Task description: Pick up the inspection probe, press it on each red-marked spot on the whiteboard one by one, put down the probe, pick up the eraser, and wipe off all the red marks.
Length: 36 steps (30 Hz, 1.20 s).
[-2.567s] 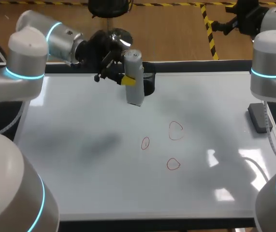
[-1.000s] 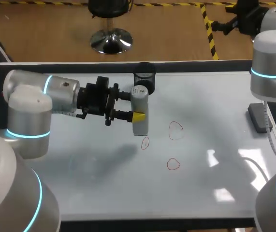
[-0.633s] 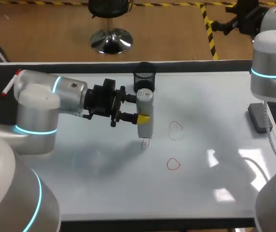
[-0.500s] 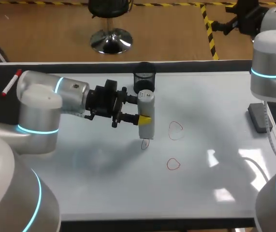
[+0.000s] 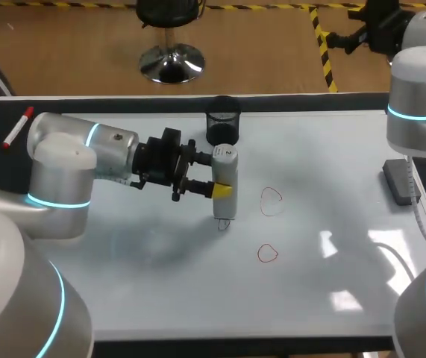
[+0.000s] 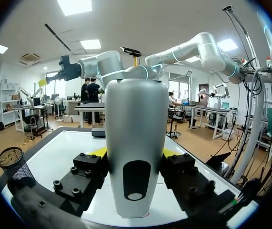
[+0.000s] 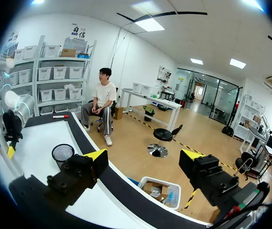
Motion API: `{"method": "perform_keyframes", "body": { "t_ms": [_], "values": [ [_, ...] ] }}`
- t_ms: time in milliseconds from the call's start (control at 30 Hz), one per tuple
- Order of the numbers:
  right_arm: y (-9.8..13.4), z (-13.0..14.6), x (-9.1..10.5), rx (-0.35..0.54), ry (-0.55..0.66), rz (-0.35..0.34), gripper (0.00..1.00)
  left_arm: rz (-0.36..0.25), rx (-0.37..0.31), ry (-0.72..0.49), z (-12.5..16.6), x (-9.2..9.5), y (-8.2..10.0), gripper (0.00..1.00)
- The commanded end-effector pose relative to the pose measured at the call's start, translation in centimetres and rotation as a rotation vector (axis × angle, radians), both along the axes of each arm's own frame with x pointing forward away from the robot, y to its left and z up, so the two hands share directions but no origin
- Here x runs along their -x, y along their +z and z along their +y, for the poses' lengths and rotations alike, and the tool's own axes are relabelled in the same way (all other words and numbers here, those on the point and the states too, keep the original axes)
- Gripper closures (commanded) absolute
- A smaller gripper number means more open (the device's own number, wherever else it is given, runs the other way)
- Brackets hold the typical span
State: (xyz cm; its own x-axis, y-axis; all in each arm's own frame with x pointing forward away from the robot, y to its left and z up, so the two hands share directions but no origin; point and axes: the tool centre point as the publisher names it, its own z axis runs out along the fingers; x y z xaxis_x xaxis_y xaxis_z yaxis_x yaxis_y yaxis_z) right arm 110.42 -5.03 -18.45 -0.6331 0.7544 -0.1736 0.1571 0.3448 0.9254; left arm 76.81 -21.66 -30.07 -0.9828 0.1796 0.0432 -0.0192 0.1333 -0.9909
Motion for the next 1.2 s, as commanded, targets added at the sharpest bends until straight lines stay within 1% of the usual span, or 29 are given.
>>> {"method": "perform_keyframes", "body": {
  "t_ms": [33, 500, 967, 1200],
  "values": [
    [0.0, 0.0, 0.0, 0.0, 0.0, 0.0, 0.0, -0.004, 0.0, 0.01, 0.6, 0.4, 0.2, 1.0],
    [0.0, 0.0, 0.0, 0.0, 0.0, 0.0, 0.0, 0.003, 0.001, 0.007, 0.7, 0.6, -1.4, 1.0],
    [0.0, 0.0, 0.0, 0.0, 0.0, 0.0, 0.0, -0.001, 0.003, -0.012, 0.2, 1.1, -2.3, 1.0],
    [0.0, 0.0, 0.0, 0.0, 0.0, 0.0, 0.0, 0.005, -0.008, 0.002, 0.8, 1.5, -2.7, 1.0]
  ]
}}
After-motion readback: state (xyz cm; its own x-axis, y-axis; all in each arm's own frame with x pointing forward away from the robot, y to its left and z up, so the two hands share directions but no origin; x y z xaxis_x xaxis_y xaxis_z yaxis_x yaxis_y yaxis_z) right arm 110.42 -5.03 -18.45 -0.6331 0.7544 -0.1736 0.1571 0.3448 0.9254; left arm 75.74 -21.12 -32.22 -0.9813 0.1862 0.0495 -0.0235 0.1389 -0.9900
